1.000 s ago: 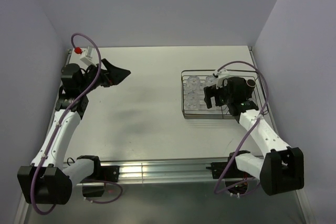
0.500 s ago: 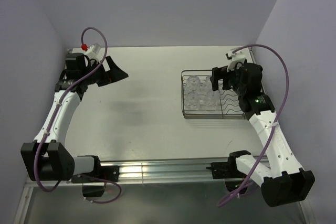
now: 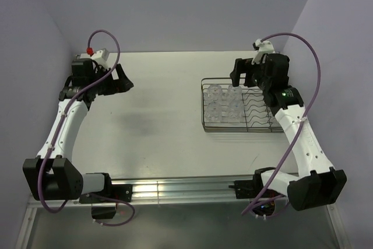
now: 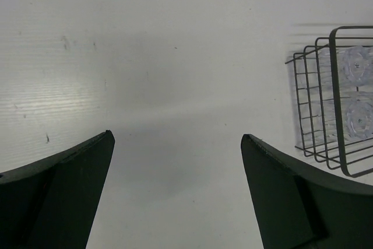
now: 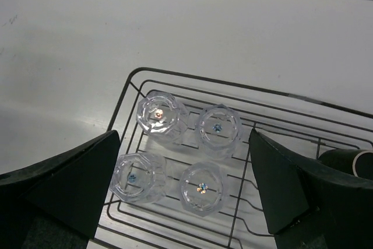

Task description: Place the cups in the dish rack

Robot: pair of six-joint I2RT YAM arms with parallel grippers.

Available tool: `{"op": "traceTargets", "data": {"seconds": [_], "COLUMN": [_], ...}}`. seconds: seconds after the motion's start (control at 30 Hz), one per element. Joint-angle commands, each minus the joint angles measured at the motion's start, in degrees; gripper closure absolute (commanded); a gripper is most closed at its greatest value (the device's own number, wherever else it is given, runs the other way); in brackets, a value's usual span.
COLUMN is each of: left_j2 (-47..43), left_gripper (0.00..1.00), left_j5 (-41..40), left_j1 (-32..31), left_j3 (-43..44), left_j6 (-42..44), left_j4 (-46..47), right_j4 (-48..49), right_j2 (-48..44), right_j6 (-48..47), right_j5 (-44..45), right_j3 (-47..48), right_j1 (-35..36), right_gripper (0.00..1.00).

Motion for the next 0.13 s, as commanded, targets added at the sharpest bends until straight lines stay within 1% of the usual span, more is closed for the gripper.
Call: {"op": "traceTargets", "data": {"seconds": [0.0,0.1], "left_j2": [-2.9,-2.5], "left_gripper": [0.01,0.01], "left_j5": [-4.1,-4.0], "left_j1": [0.2,0.2], "left_j3": [0.1,0.5], "left_j6": [2.1,2.3], "left_j4": [1.2,0.5], "right_j4": [1.8,1.9], "right_j2": [-0.1,-0.4], "right_j6": [2.3,2.1], "right_j5": [0.6,1.3], "right_j3": [1.6,1.4], "right_j1": [-0.3,-0.3], "right_gripper": [0.0,0.0]}}
